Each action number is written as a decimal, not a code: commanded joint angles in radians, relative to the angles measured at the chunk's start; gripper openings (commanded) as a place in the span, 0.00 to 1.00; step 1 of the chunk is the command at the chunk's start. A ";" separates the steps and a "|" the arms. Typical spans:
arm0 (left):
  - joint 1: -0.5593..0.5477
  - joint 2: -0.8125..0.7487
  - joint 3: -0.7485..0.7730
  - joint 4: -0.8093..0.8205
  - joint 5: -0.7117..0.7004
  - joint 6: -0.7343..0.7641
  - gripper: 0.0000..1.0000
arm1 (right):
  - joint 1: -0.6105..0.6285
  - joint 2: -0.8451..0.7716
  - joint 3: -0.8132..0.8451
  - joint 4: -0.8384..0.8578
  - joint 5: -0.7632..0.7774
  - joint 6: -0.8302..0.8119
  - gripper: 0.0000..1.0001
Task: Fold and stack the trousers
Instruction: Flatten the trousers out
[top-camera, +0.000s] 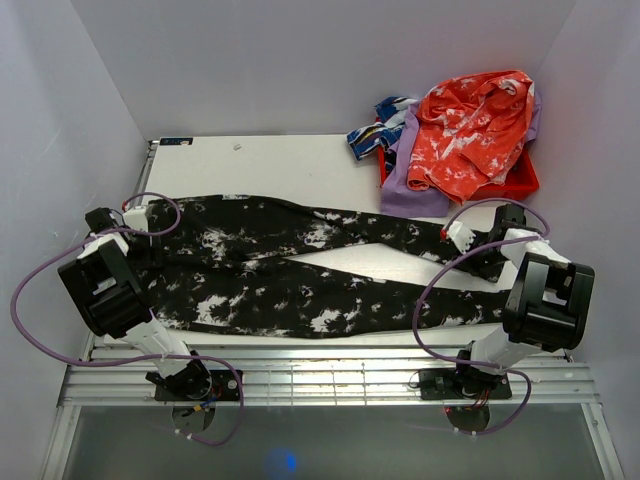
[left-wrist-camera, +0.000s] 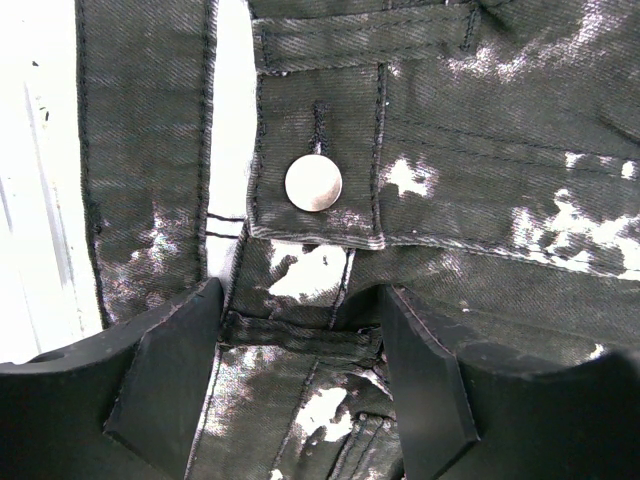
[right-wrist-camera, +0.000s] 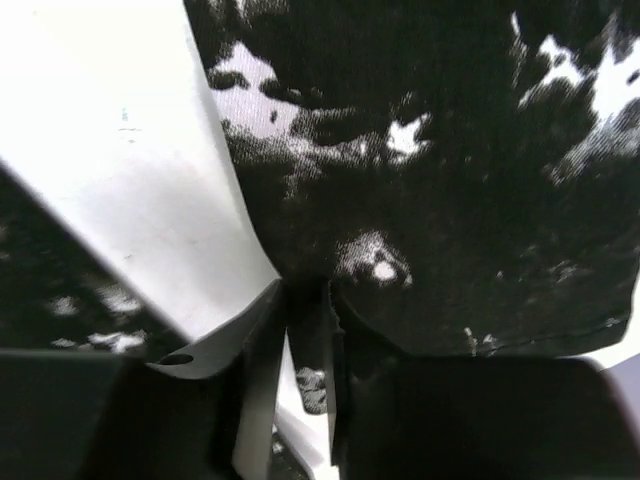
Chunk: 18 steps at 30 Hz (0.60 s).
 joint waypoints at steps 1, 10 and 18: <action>0.013 0.009 -0.022 -0.005 -0.002 -0.014 0.74 | 0.000 0.008 -0.014 0.088 0.026 0.016 0.20; 0.013 -0.004 -0.015 -0.009 -0.007 -0.007 0.73 | -0.024 -0.111 0.133 -0.115 -0.040 -0.044 0.08; 0.013 -0.029 -0.024 -0.002 -0.002 -0.005 0.73 | -0.095 -0.361 0.236 -0.452 -0.069 -0.245 0.08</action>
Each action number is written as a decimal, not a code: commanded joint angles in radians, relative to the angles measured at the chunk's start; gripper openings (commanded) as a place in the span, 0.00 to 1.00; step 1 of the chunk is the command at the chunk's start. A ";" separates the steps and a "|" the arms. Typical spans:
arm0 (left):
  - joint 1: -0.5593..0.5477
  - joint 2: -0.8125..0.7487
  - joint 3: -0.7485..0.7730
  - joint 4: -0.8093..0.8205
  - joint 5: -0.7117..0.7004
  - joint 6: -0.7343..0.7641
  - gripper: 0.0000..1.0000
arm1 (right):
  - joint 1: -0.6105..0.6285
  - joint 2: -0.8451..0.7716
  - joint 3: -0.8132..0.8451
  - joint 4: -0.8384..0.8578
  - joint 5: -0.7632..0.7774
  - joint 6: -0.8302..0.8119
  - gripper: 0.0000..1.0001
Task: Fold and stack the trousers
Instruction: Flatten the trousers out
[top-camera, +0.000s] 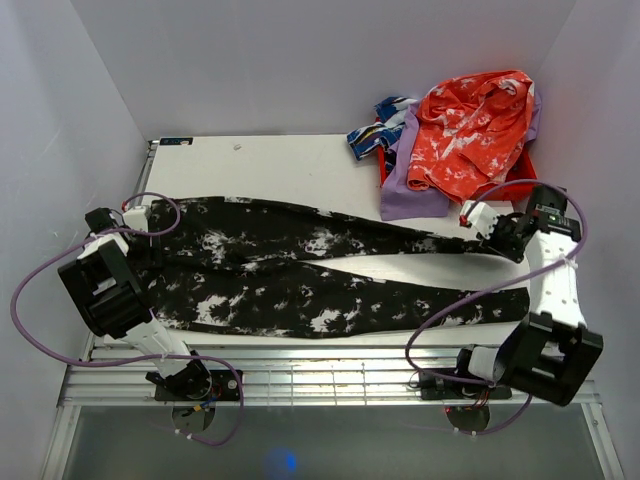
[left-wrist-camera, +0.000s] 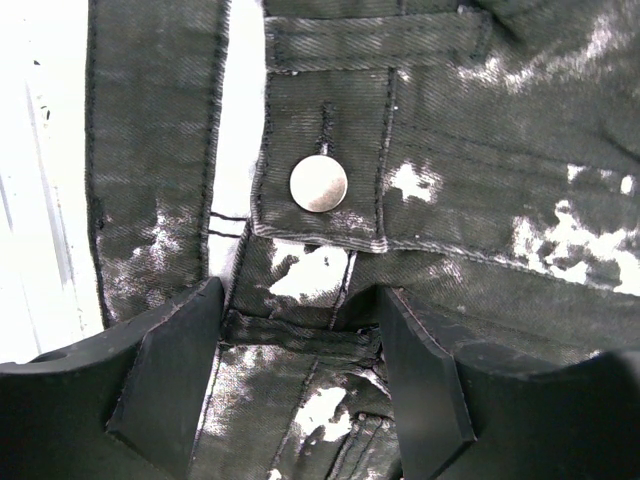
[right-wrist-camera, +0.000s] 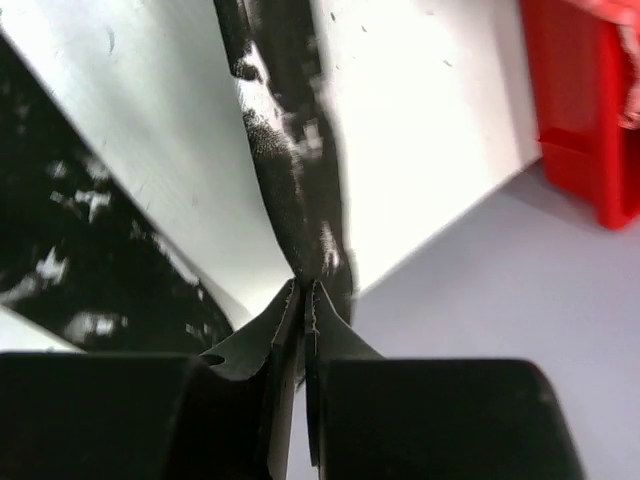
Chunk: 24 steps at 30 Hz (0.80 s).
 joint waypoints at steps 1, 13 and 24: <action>0.012 -0.027 -0.022 -0.001 0.000 -0.005 0.73 | -0.036 -0.127 0.038 -0.196 -0.026 -0.109 0.08; 0.012 -0.013 -0.030 0.024 -0.013 -0.007 0.73 | -0.126 0.064 0.196 -0.014 -0.005 0.070 0.08; 0.012 -0.017 0.010 0.015 -0.020 -0.008 0.74 | -0.089 0.641 0.496 0.207 0.089 0.380 0.20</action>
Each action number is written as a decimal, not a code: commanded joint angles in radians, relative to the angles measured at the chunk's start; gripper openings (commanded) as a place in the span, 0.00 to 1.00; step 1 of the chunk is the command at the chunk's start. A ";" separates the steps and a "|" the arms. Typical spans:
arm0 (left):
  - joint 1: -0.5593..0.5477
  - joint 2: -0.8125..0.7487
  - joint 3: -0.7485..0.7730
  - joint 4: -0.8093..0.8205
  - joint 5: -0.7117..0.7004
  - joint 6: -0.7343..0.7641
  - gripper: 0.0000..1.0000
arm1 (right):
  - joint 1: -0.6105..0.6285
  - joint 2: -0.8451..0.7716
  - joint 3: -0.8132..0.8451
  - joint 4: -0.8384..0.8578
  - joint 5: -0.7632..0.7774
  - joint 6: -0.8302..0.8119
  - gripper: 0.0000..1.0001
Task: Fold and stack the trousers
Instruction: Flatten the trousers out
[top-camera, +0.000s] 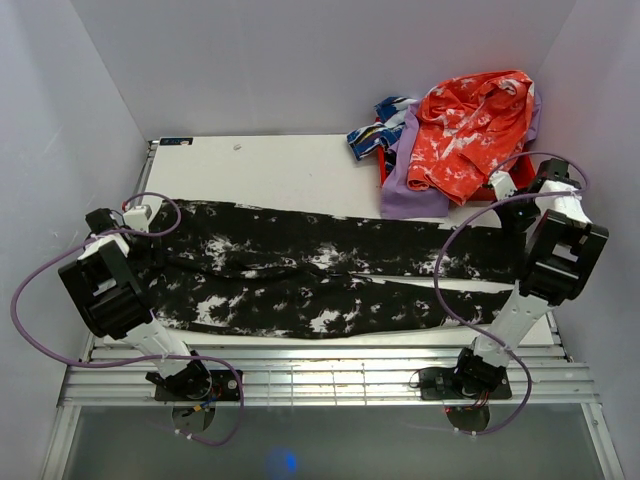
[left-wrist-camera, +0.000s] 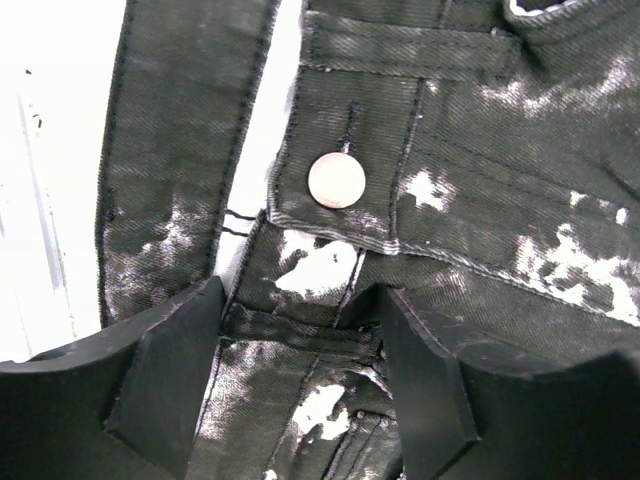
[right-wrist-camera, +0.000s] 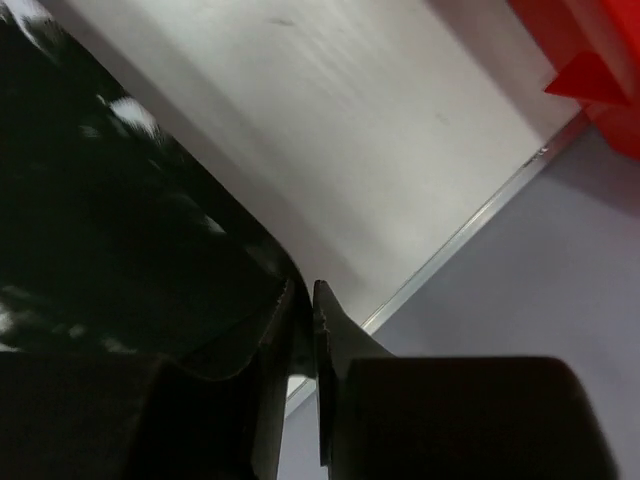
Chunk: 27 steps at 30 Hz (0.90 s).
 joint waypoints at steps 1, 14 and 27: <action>0.013 -0.019 0.023 -0.008 -0.018 0.006 0.76 | 0.014 0.029 0.098 0.127 0.108 0.128 0.27; -0.043 -0.228 0.118 -0.385 0.310 0.394 0.83 | -0.019 -0.295 0.020 -0.390 -0.017 -0.075 0.68; -0.182 -0.326 -0.040 -0.479 0.308 0.487 0.81 | -0.131 -0.473 -0.411 -0.442 0.098 -0.219 0.65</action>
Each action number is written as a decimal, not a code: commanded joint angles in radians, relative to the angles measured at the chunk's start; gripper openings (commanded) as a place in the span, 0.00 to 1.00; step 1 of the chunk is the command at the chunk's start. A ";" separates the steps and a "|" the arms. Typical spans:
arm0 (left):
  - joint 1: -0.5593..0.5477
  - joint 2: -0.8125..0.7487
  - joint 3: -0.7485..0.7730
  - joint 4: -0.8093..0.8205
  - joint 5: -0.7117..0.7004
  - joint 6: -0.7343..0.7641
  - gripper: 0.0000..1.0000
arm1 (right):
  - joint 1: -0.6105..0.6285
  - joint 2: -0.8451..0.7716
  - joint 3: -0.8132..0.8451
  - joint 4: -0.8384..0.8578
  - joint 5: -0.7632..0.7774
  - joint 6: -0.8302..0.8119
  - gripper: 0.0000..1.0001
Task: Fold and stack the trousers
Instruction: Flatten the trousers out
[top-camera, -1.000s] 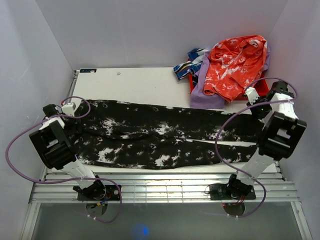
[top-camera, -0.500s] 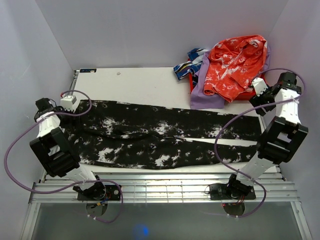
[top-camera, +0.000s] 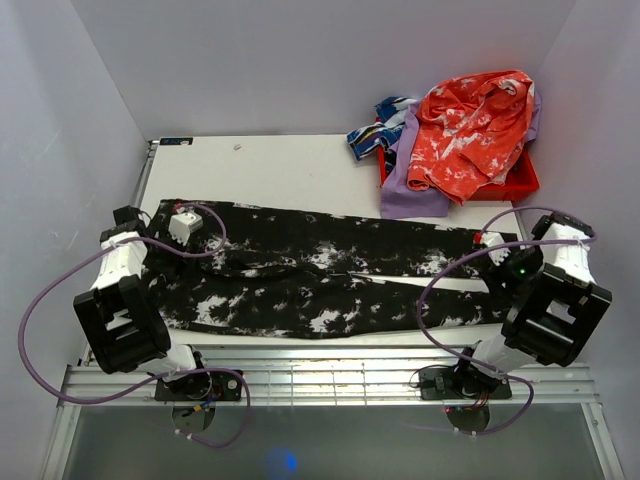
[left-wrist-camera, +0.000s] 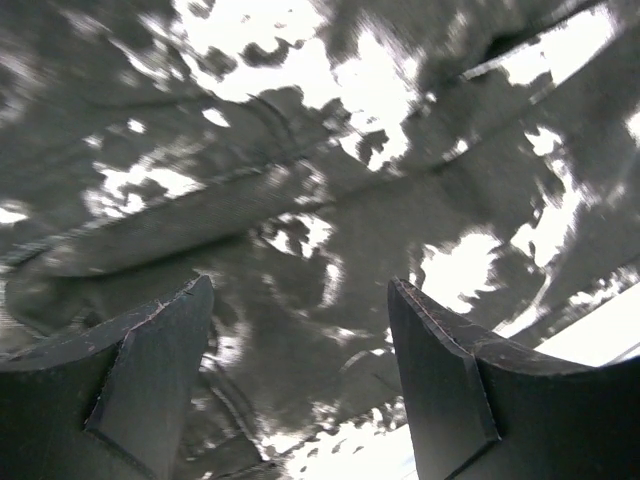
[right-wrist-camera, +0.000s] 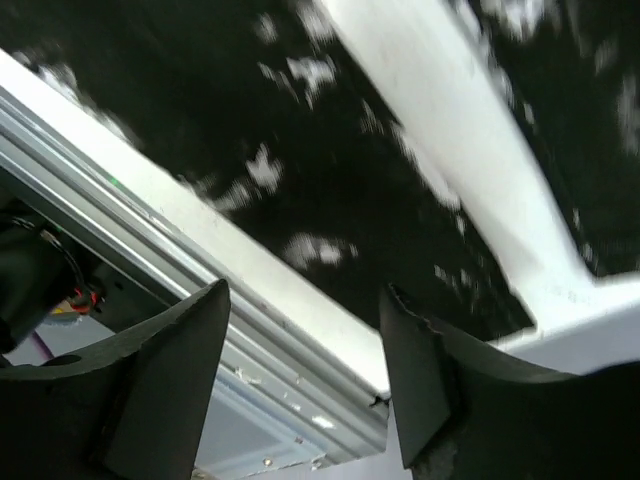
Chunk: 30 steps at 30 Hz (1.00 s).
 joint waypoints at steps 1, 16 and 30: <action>-0.001 -0.065 -0.013 -0.025 0.035 0.034 0.81 | -0.110 -0.058 0.016 -0.016 0.049 -0.081 0.68; -0.001 -0.040 0.035 -0.011 0.055 -0.030 0.81 | -0.394 0.141 0.122 0.068 -0.168 -0.162 0.77; -0.001 -0.049 0.021 0.022 0.075 -0.069 0.81 | -0.359 0.229 0.108 0.058 -0.300 -0.167 0.25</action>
